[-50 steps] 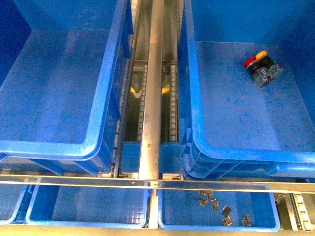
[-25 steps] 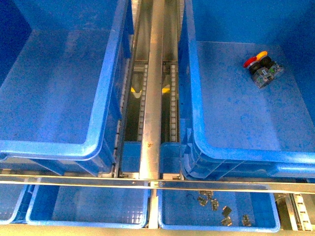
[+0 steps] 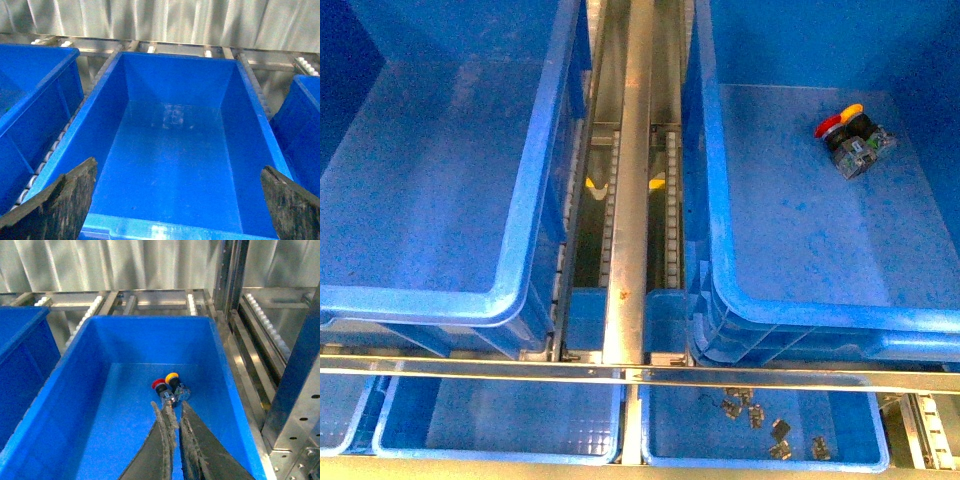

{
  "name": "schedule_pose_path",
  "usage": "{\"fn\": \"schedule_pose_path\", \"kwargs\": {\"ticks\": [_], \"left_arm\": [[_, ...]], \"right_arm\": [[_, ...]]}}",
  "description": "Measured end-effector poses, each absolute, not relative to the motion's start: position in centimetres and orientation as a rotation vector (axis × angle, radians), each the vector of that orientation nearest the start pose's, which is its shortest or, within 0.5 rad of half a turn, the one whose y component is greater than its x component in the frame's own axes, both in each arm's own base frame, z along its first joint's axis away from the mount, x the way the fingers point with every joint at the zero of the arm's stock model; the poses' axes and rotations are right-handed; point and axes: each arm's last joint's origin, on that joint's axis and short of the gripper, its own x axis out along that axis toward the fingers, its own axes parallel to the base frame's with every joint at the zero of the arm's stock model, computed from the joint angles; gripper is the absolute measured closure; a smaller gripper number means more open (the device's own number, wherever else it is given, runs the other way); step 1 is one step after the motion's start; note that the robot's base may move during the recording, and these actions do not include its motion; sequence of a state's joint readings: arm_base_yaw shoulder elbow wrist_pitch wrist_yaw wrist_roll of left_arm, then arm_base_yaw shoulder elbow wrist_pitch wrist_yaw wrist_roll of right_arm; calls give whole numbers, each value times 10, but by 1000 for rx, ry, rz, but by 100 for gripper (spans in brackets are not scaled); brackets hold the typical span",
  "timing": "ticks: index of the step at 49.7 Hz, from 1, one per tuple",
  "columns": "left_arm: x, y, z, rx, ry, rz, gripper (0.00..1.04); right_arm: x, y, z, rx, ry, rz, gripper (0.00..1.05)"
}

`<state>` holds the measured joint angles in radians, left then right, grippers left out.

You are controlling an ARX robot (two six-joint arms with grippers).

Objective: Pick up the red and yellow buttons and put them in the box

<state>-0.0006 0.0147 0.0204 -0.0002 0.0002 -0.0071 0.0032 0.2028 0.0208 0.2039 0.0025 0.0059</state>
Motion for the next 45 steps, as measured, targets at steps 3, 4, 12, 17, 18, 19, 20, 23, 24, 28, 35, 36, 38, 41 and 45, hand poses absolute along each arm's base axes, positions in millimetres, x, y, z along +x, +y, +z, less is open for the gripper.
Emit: {"fn": "schedule_pose_path", "kwargs": {"ticks": [3, 4, 12, 17, 18, 19, 20, 23, 24, 28, 35, 36, 38, 41, 45], "left_arm": [[97, 0, 169, -7, -6, -1, 8], [97, 0, 169, -7, -6, -1, 8], [97, 0, 169, -7, -6, 0, 8], [97, 0, 169, -7, -6, -1, 8], [97, 0, 169, -7, -6, -1, 8], [97, 0, 169, -7, -6, -1, 8], [97, 0, 169, -7, -6, -1, 8], [97, 0, 169, -7, -6, -1, 8], [97, 0, 169, -7, -6, -1, 8], [97, 0, 169, -7, -6, 0, 8], [97, 0, 169, -7, -6, -1, 8], [97, 0, 169, -7, -6, -1, 8], [97, 0, 169, -7, -6, -1, 8], [97, 0, 169, -7, -6, -1, 8], [97, 0, 169, -7, -6, -1, 8]], "right_arm": [[109, 0, 173, 6, -22, 1, 101], [109, 0, 173, 6, -22, 1, 101], [100, 0, 169, 6, 12, 1, 101], [97, 0, 171, 6, -17, 3, 101], [97, 0, 171, 6, -20, 3, 101], [97, 0, 171, 6, -21, 2, 101], [97, 0, 171, 6, -22, 2, 101], [97, 0, 170, 6, -16, 2, 101], [97, 0, 170, 6, -16, 3, 101], [97, 0, 171, 6, -18, 3, 101], [97, 0, 171, 4, -18, 2, 99], [97, 0, 171, 4, -18, 3, 95], [97, 0, 171, 4, -18, 3, 88], [97, 0, 171, 4, -18, 2, 80], [97, 0, 171, 4, -18, 3, 64]]}}
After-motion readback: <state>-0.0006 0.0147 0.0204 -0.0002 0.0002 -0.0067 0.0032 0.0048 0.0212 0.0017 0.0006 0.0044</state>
